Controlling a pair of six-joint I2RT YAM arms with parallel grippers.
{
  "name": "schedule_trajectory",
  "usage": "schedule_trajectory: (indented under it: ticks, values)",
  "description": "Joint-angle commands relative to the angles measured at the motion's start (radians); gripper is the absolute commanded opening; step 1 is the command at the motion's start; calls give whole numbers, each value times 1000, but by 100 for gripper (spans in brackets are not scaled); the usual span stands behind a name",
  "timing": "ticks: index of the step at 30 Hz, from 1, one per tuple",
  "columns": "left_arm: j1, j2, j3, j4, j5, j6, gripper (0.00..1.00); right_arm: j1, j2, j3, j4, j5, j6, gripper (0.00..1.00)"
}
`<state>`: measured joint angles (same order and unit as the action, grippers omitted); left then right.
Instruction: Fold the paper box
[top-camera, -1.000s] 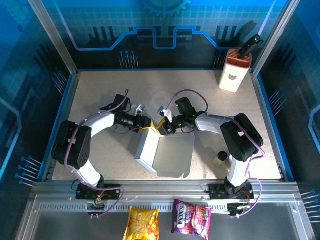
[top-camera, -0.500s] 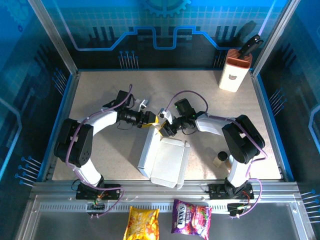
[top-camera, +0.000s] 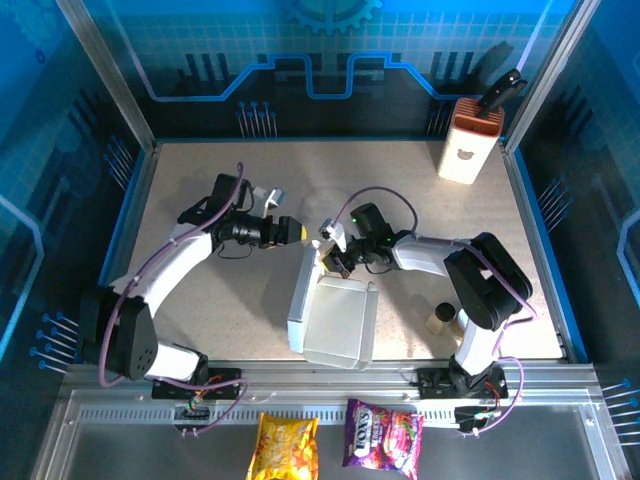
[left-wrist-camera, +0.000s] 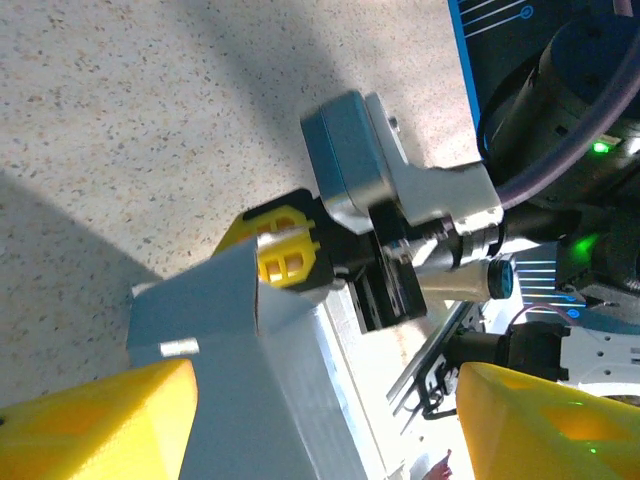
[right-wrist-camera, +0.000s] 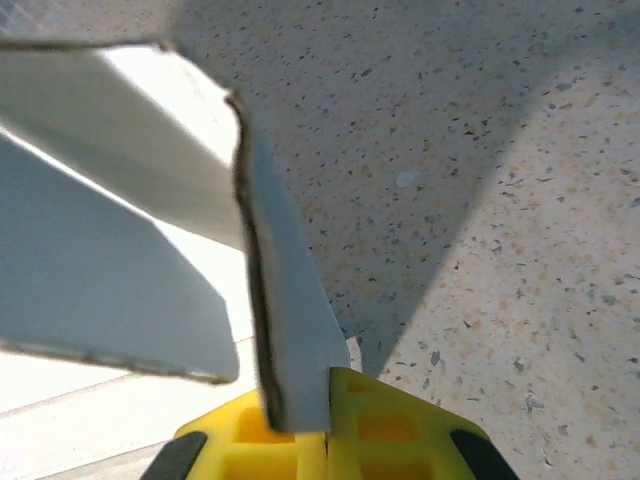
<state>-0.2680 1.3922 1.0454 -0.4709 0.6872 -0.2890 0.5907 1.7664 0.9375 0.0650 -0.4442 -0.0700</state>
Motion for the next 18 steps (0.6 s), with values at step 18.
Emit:
schedule_trajectory:
  ticks: [18]
  values:
    - [-10, 154, 105, -125, -118, 91, 41, 34, 66, 17, 327, 405, 95, 0]
